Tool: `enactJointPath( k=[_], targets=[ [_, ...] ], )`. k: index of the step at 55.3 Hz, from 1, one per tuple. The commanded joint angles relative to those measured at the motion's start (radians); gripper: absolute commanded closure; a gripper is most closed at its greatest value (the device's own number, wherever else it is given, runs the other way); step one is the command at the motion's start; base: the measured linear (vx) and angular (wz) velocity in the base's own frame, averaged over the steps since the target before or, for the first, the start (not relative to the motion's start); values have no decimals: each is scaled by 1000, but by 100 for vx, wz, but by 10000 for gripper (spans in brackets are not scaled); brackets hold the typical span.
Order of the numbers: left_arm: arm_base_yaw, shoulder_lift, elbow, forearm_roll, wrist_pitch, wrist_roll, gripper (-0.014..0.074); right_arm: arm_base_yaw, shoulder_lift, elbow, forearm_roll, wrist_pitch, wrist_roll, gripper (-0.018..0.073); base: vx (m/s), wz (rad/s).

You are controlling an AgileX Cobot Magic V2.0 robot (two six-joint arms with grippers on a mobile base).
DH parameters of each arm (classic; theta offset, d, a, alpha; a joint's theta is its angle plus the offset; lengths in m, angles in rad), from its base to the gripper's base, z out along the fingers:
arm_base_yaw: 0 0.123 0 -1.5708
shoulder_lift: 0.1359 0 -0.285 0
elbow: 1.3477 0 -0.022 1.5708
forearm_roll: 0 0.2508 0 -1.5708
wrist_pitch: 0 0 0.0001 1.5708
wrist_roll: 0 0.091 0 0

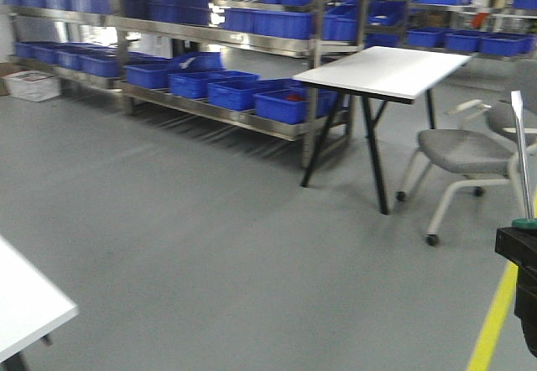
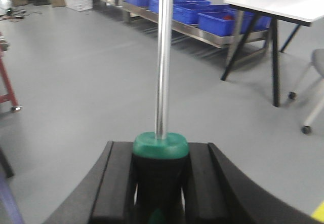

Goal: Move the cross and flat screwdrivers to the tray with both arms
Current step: 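Drive the base away from the table holding both screwdrivers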

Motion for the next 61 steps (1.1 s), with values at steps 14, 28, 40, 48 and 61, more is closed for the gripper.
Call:
enactJointPath(
  k=[14, 28, 40, 48, 61],
  targets=[
    [-3, -7, -31, -15, -90, -3, 596, -3, -9, -30, 2, -93, -1, 567, 15, -50],
    [-3, -7, -31, -15, -90, -3, 596, -3, -9, -30, 2, -93, -1, 567, 23, -46],
    [-3, -7, -31, -15, -90, -3, 596, -3, -9, -30, 2, -92, -1, 567, 31, -41],
    [-3, -7, -31, -15, -90, -3, 596, -3, -9, -30, 2, -92, -1, 567, 37, -29],
    [-3, -7, -31, -15, -90, -3, 596, -3, -9, -30, 2, -91, -1, 567, 42, -6]
  ],
)
